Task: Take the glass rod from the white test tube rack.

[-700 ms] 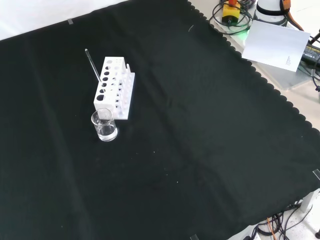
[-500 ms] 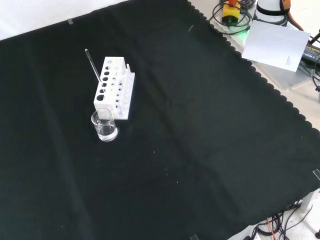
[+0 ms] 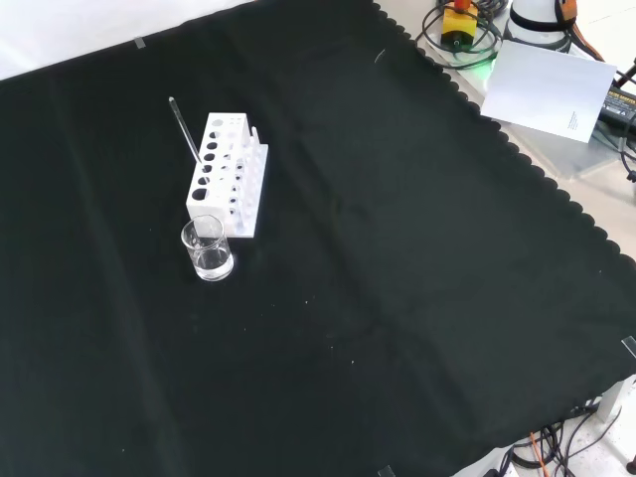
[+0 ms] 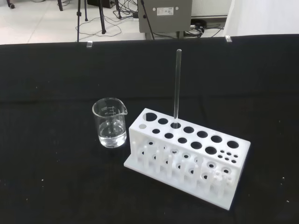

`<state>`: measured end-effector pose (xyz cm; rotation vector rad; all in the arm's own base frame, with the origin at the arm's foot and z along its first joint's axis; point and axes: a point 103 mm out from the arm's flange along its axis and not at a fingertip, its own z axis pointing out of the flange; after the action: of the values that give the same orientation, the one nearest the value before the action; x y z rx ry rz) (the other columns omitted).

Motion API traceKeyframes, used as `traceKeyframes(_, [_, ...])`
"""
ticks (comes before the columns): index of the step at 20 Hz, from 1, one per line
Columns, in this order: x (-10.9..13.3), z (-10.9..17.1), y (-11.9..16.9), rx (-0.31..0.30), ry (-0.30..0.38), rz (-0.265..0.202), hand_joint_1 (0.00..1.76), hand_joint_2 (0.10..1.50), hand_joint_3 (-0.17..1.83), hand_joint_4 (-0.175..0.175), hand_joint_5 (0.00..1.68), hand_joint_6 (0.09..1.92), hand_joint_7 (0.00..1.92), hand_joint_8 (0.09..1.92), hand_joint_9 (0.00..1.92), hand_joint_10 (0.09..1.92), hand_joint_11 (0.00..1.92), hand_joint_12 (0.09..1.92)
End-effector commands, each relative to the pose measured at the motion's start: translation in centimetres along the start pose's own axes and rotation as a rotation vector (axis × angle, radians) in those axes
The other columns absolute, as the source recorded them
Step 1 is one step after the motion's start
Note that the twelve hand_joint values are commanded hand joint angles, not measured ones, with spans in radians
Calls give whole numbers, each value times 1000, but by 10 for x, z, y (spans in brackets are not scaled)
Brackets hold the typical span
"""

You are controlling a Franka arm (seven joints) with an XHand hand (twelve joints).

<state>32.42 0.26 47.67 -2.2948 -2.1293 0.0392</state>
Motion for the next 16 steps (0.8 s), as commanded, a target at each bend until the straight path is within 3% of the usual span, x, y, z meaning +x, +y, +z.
traceKeyframes(1, [4,1,44,-11,-10,-17,595,1182,-175,-138,142,87,0,762,215,902,52,1453])
traceKeyframes(16, [-27,24,160,-15,41,-62,609,1198,-175,-163,332,87,274,905,552,866,291,1416])
